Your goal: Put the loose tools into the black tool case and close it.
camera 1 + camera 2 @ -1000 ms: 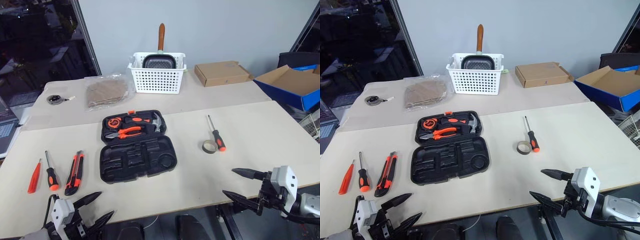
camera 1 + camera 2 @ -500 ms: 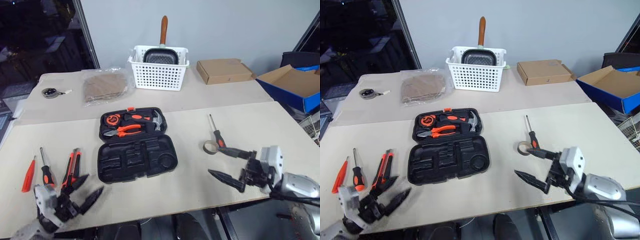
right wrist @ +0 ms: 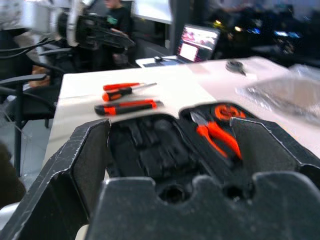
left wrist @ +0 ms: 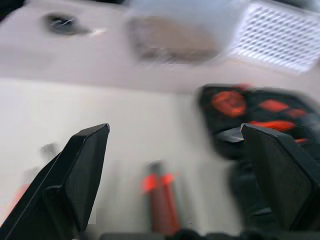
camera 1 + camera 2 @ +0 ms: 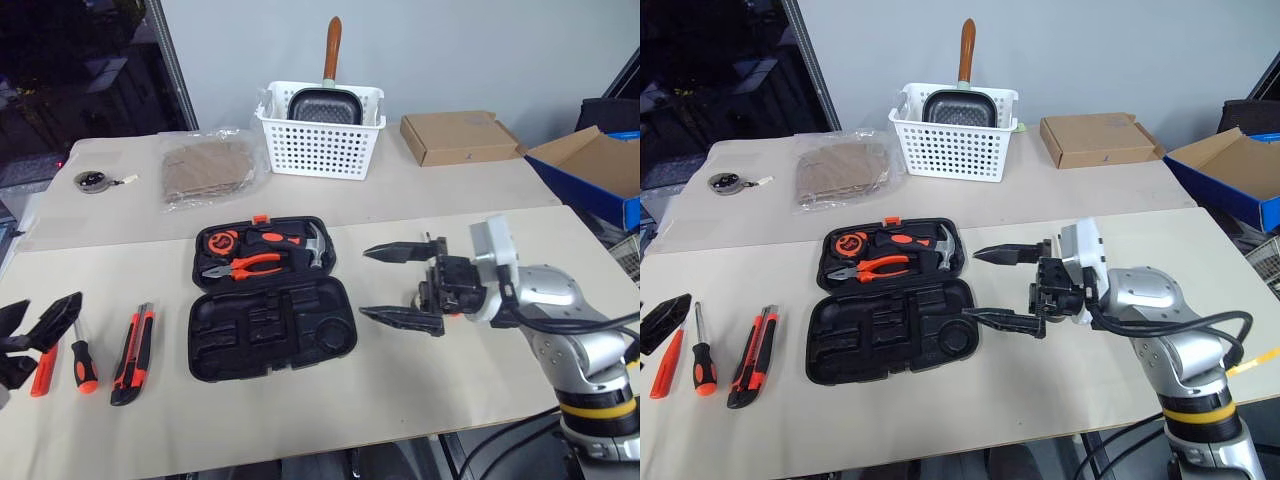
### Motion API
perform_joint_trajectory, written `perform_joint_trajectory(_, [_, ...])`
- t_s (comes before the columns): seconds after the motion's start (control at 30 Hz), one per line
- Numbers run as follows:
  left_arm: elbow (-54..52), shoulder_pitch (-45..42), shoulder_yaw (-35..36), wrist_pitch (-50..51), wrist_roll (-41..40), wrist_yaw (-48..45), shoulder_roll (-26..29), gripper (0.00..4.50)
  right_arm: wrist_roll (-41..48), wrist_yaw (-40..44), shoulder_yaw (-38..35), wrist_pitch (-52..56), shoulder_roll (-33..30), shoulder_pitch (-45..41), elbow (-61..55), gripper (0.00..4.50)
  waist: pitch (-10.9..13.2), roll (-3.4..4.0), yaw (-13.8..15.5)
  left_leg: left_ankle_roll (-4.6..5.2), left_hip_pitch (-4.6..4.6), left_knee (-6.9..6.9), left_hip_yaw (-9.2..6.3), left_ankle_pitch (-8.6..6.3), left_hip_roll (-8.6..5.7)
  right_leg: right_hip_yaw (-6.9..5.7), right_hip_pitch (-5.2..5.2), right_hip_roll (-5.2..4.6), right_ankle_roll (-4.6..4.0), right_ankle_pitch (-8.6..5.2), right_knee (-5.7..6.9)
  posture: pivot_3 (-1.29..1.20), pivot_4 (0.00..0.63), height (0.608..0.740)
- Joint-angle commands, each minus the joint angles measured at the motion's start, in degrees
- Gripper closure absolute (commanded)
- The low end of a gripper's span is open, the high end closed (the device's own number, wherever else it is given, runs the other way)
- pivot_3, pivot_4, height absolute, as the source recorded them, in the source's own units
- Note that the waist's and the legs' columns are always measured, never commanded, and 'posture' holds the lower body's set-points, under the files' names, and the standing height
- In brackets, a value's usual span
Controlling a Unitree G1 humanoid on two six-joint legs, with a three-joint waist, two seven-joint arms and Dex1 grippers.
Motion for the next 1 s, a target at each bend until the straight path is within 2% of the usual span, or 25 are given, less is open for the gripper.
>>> perform_joint_trajectory(0.03, [1.2,1.2,2.6,8.1,-3.9,6.4,2.6,0.0,-0.2,4.2,0.5,-1.0,-0.5,-3.0,2.2,0.08,0.1,0.03,0.0,0.0,0.01,0.0,0.02,0.0,0.0,0.0,-0.01,0.0,0.1,-0.07,0.03,0.0,0.15,0.74])
perform_joint_trajectory(0.13, [1.1,-1.2,0.6,11.8,-8.0,13.1,4.4,0.0,0.1,5.7,0.5,-1.1,0.0,-4.5,3.4,0.08,0.1,0.05,0.1,-0.01,0.12,0.0,0.03,0.01,0.01,0.0,-0.01,0.01,0.14,-0.14,0.15,0.0,0.15,0.74])
perform_joint_trajectory(0.37, [-2.1,-14.6,-15.7,9.2,-22.4,42.3,9.8,0.0,0.2,4.9,0.2,-0.9,1.8,-4.7,2.1,0.08,0.2,0.08,0.6,-0.1,0.36,0.01,-0.04,0.06,0.05,0.02,0.13,0.06,-0.01,-0.05,0.38,0.0,0.15,0.74])
perform_joint_trajectory(0.53, [0.9,-23.9,-27.7,6.3,-21.8,54.5,7.5,0.0,-0.3,4.7,-0.3,-1.0,1.9,-4.8,2.4,0.08,0.2,0.16,0.3,-0.13,0.35,-0.02,0.07,0.07,-0.01,0.06,0.11,-0.01,-0.39,0.21,0.34,0.0,0.15,0.74])
perform_joint_trajectory(0.63, [-0.3,-25.7,-29.3,5.2,-21.1,57.2,5.9,0.0,0.2,4.2,-0.7,-0.5,1.6,-4.5,1.7,0.08,0.2,0.16,0.1,-0.18,0.33,-0.07,0.08,0.05,-0.01,0.07,0.07,0.02,-0.42,0.22,0.33,0.0,0.15,0.74])
perform_joint_trajectory(0.7, [-1.8,-24.8,-27.5,5.5,-20.8,57.0,6.1,0.0,0.2,4.1,-0.9,-0.4,1.4,-4.1,1.3,0.08,0.2,0.15,0.3,-0.21,0.31,-0.07,0.04,0.03,-0.01,0.05,0.06,0.02,-0.42,0.22,0.34,0.0,0.15,0.74])
perform_joint_trajectory(0.9, [-1.6,-17.0,-18.3,10.7,-19.5,48.1,8.0,0.0,0.0,3.3,-0.6,-0.7,1.8,-3.0,0.8,0.08,0.2,0.15,0.4,-0.25,0.32,-0.08,0.08,0.02,-0.02,0.04,0.06,0.0,-0.42,0.21,0.3,0.0,0.15,0.74])
perform_joint_trajectory(1.0, [-0.2,-14.8,-16.4,13.0,-19.8,43.6,8.8,0.0,-0.1,3.2,0.0,-0.8,2.3,-3.0,0.8,0.08,0.2,0.19,0.6,-0.31,0.34,-0.07,0.09,0.06,-0.02,0.04,0.07,0.02,-0.41,0.18,0.31,0.0,0.15,0.74])
